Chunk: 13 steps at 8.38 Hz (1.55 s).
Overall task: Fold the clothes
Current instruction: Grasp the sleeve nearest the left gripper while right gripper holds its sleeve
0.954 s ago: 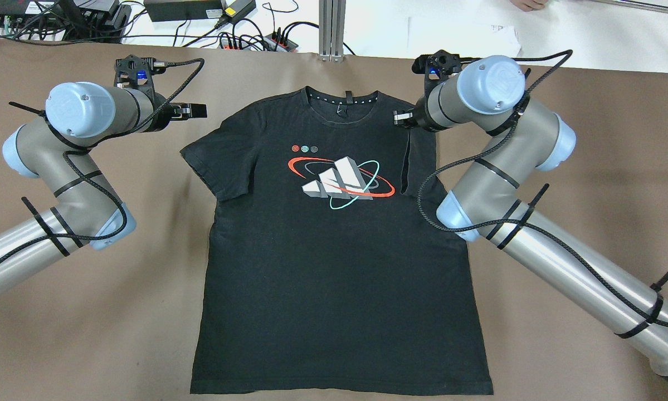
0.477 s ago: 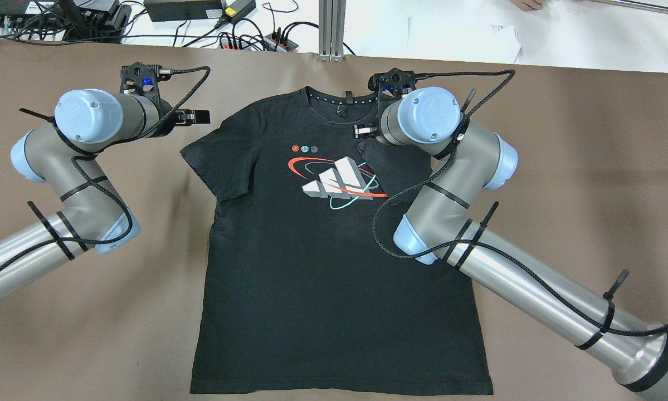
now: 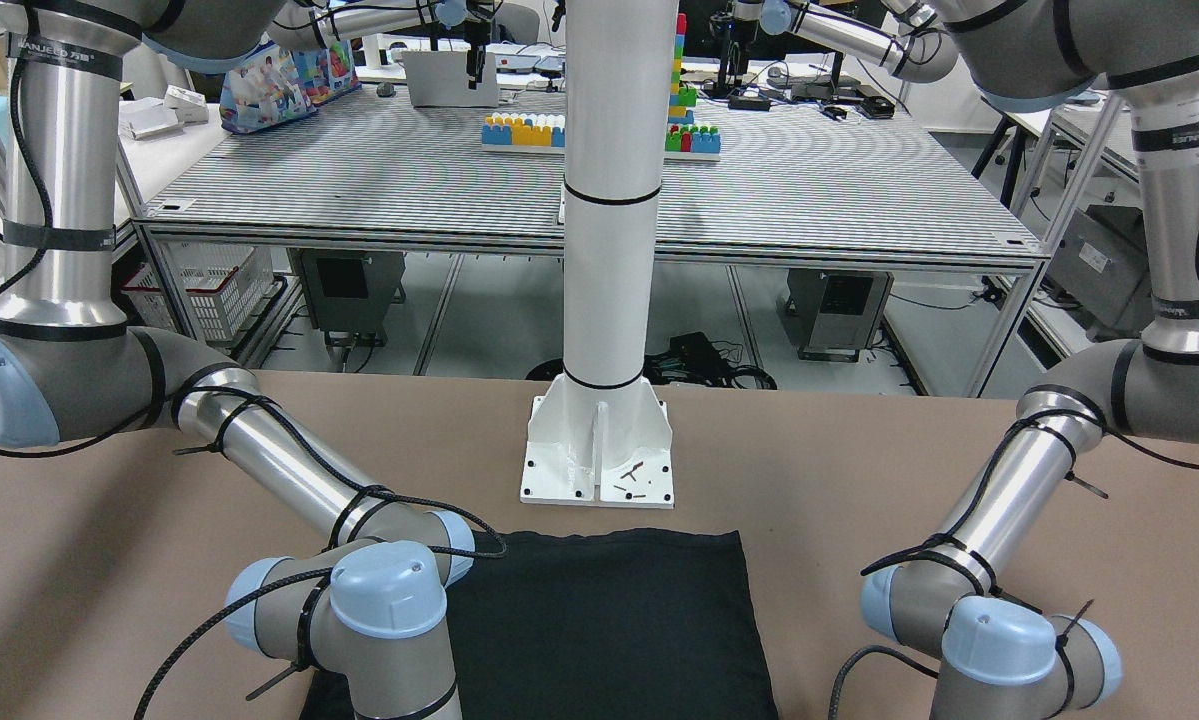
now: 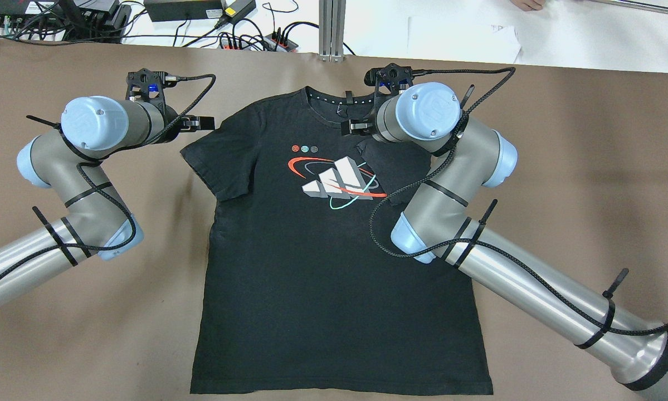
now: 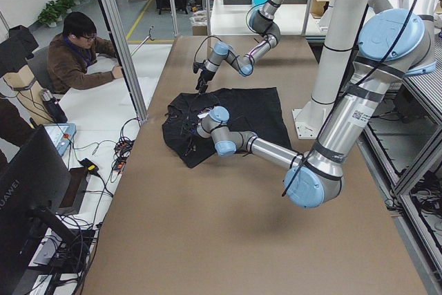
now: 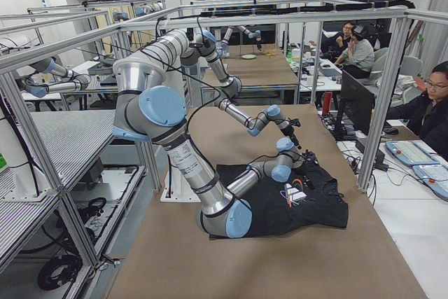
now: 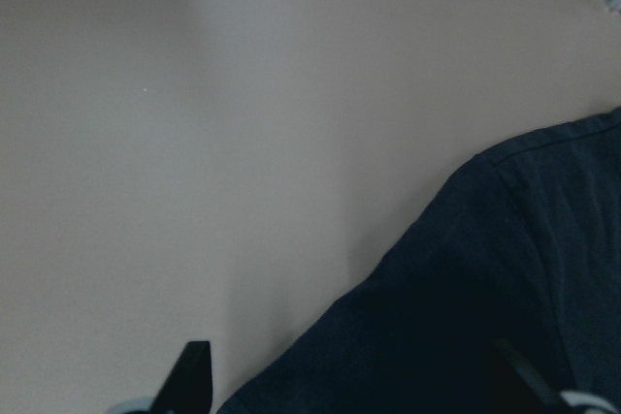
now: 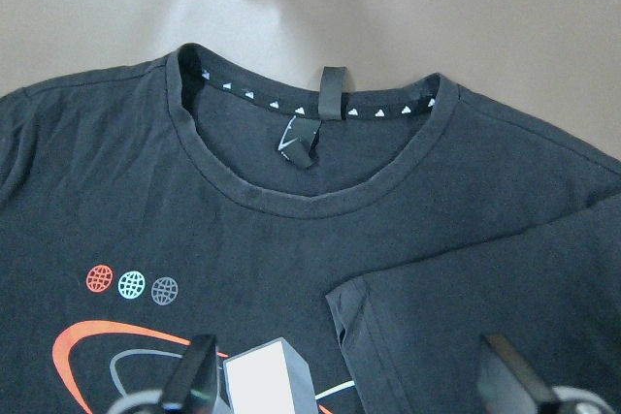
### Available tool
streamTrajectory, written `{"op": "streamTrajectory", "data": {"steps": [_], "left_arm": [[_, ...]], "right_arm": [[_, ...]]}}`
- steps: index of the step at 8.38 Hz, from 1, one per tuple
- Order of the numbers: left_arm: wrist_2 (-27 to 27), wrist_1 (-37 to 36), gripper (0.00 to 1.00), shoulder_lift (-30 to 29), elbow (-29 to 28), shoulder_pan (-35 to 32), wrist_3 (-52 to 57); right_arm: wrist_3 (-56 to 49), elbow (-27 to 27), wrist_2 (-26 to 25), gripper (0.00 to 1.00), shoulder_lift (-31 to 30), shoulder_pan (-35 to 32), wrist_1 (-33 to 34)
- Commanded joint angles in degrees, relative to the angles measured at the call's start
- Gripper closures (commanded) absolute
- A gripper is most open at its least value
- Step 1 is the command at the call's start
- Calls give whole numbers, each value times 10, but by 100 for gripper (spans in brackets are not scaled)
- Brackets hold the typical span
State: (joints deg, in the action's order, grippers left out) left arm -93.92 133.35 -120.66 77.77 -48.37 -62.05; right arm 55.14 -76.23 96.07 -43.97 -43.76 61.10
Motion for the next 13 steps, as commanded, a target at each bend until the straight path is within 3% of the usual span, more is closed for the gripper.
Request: {"op": "streamTrajectory", "data": {"steps": [1,3,9,10,11,13], "left_arm": [[15,32,0,29,-8,26,58],[14,44,0,43,-13,26,77],[14,68,1,5,-88,28,77],[14,68,7,3,-92,28,77],[14,68,29,3,-92,28,76],[12,68,100,1,-88,28,76]], "right_arm": [[5,-13,15,6,-1,-11,4],[5,-15,15,6,-1,-10,4],[5,-18,14,6,-3,-7,4],[5,-18,14,6,-4,-7,4],[5,-18,14,6,-4,-7,4],[5,-18,14,6,-4,-7,5]]}}
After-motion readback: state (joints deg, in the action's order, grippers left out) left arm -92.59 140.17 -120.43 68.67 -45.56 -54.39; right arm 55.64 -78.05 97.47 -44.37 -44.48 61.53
